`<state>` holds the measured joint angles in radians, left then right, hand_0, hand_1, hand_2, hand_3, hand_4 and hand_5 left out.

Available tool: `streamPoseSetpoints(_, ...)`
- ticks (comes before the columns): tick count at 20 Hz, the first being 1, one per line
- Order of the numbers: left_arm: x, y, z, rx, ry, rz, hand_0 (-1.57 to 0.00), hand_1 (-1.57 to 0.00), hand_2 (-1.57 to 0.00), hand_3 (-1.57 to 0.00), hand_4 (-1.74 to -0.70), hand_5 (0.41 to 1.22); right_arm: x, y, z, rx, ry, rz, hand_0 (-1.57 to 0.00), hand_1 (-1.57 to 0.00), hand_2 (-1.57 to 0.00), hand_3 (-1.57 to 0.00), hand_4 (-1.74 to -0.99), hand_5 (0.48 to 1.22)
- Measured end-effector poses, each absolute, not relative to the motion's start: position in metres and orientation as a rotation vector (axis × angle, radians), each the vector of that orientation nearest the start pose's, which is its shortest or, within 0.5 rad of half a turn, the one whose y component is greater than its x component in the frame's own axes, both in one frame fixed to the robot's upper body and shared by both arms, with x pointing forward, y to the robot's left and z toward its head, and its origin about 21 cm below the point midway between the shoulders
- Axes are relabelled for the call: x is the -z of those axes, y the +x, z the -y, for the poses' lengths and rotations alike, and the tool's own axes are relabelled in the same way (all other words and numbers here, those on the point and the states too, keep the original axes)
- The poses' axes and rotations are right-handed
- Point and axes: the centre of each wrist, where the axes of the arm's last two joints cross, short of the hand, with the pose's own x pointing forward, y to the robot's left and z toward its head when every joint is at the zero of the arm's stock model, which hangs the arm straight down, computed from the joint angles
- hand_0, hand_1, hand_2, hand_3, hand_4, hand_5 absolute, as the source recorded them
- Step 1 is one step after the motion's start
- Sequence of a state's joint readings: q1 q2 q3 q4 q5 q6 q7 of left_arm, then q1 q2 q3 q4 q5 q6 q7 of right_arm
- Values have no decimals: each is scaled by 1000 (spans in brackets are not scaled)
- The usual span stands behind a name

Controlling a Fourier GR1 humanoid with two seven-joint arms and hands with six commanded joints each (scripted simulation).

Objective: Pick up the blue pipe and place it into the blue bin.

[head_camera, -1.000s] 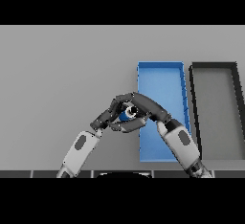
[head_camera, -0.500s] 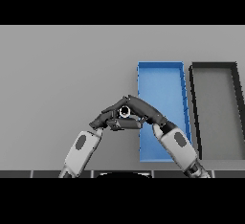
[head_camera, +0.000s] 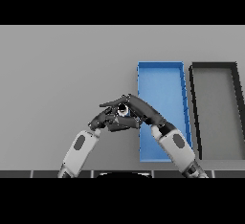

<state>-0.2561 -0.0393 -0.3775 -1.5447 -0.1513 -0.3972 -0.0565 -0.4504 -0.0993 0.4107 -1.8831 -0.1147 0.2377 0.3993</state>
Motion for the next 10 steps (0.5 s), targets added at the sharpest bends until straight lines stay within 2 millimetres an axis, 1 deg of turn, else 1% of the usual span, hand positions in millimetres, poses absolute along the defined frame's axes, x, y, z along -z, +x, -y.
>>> streamPoseSetpoints(1,-53,275,-105,891,-556,1721,-478,-439,-423,-381,-1136,1132,-169,255,102,-855,488,1757,-1566,-1566,-1566,-1562,-1738,1213)
streamPoseSetpoints(2,-52,274,-102,905,-544,1704,-383,-351,-338,-305,-1085,1029,-170,256,104,-854,473,1739,-1567,-1567,-1567,-1563,-1739,1214)
streamPoseSetpoints(3,-53,276,-103,917,-522,1678,-306,-281,-270,-244,-1047,938,-168,253,105,-856,479,1758,-1568,-1568,-1568,-1565,-1739,1216)
streamPoseSetpoints(5,-53,274,-103,890,-500,1646,-195,-179,-173,-156,-996,770,-169,256,101,-862,464,1756,-1569,-1569,-1569,-1567,-1740,1218)
streamPoseSetpoints(7,-52,275,-104,874,-497,1638,-125,-114,-110,-99,-970,647,-171,257,100,-842,457,1771,-1570,-1570,-1570,-1569,-1740,1219)
streamPoseSetpoints(9,-49,276,-104,863,-496,1581,-79,-73,-70,-63,-968,567,-166,257,101,-846,483,1774,-1570,-1570,-1570,-1569,-1741,1220)
streamPoseSetpoints(10,-49,275,-103,858,-491,1598,-63,-58,-56,-50,-955,538,-169,256,105,-826,500,1781,-1570,-1570,-1570,-1570,-1741,1220)
